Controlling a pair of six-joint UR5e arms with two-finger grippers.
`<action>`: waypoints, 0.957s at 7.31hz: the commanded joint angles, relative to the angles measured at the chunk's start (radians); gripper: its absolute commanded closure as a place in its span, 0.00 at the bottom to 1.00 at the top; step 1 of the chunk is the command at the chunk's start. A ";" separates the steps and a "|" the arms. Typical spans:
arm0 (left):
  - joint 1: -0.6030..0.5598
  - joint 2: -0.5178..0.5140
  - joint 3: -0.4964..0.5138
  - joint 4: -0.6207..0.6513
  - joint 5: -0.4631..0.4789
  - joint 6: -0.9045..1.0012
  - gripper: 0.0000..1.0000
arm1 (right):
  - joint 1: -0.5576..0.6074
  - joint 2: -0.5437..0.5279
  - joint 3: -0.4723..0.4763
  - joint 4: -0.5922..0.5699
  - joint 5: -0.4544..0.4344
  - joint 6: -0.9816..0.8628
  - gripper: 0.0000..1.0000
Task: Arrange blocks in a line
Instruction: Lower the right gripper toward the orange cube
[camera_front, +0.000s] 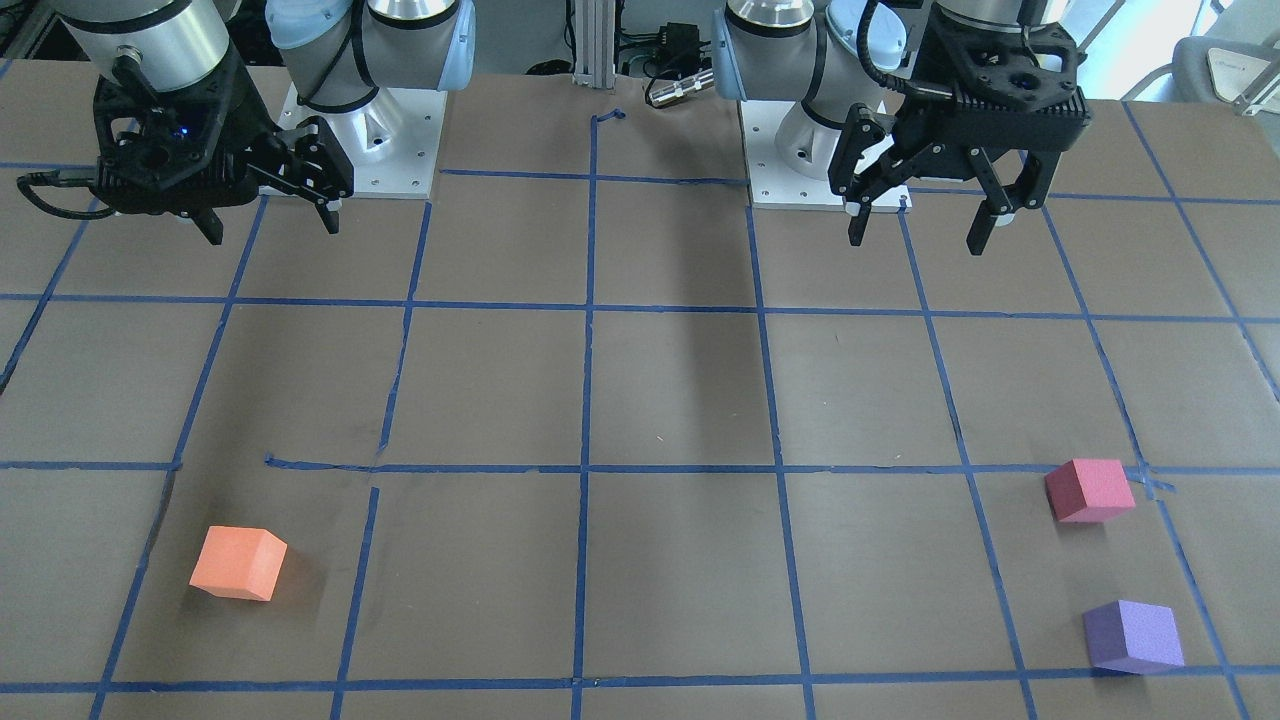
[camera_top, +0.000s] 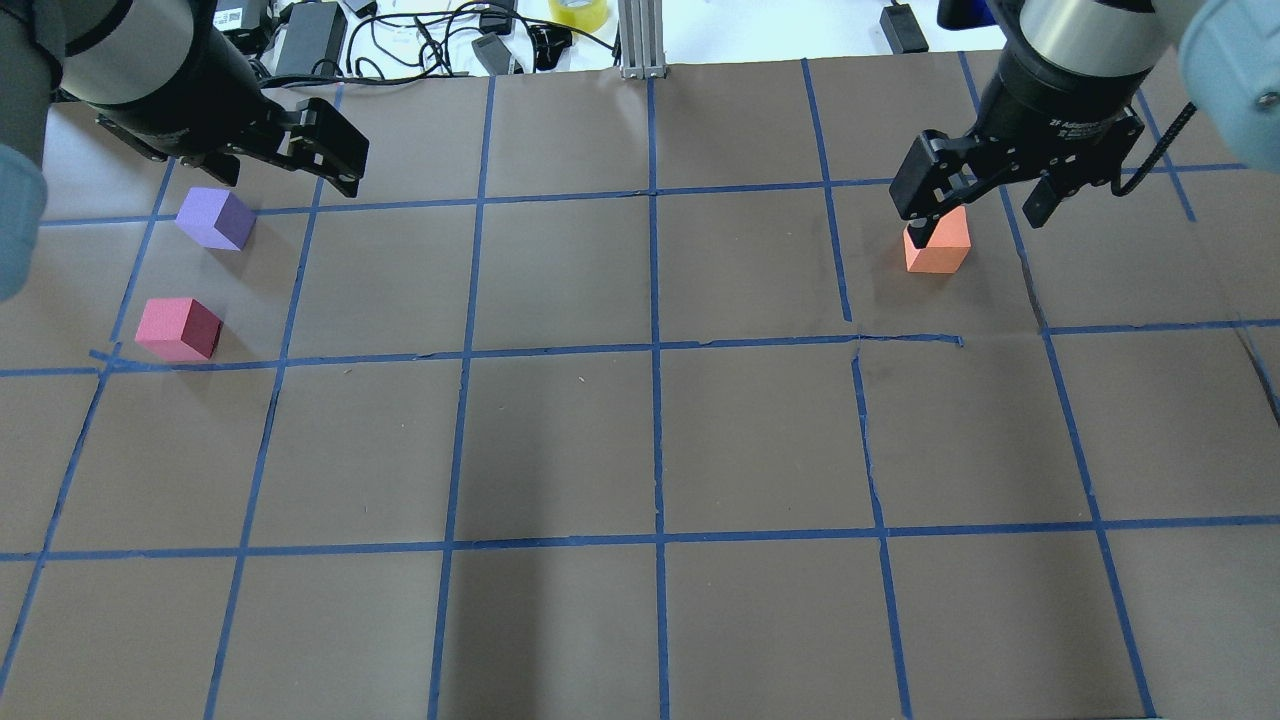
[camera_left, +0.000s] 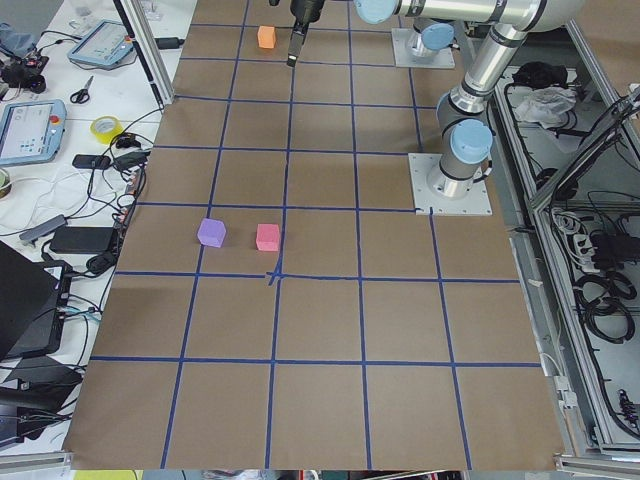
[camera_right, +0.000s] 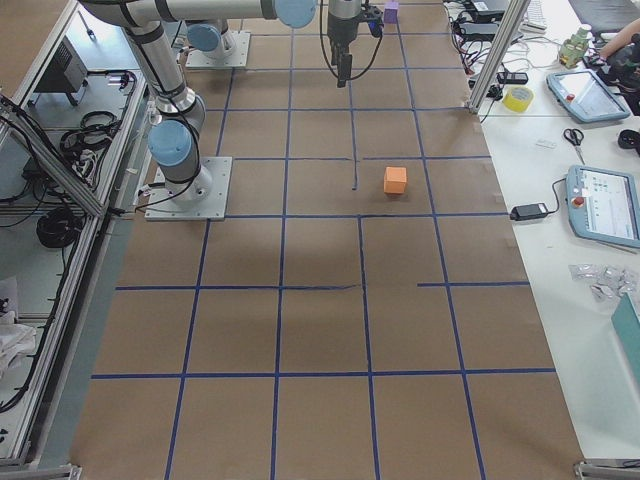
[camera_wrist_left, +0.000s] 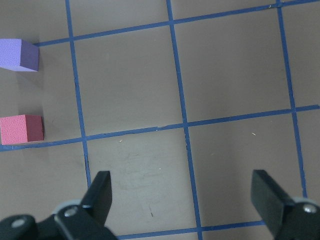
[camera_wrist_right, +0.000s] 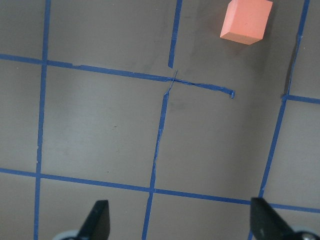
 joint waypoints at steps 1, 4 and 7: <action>0.000 0.000 0.000 0.000 0.000 0.000 0.00 | 0.000 0.008 0.001 0.004 -0.003 0.000 0.00; 0.000 0.000 0.000 -0.001 0.000 -0.001 0.00 | -0.012 0.079 0.002 -0.065 -0.090 -0.015 0.00; 0.000 0.000 -0.001 -0.001 -0.001 -0.001 0.00 | -0.015 0.224 0.002 -0.349 -0.138 0.002 0.00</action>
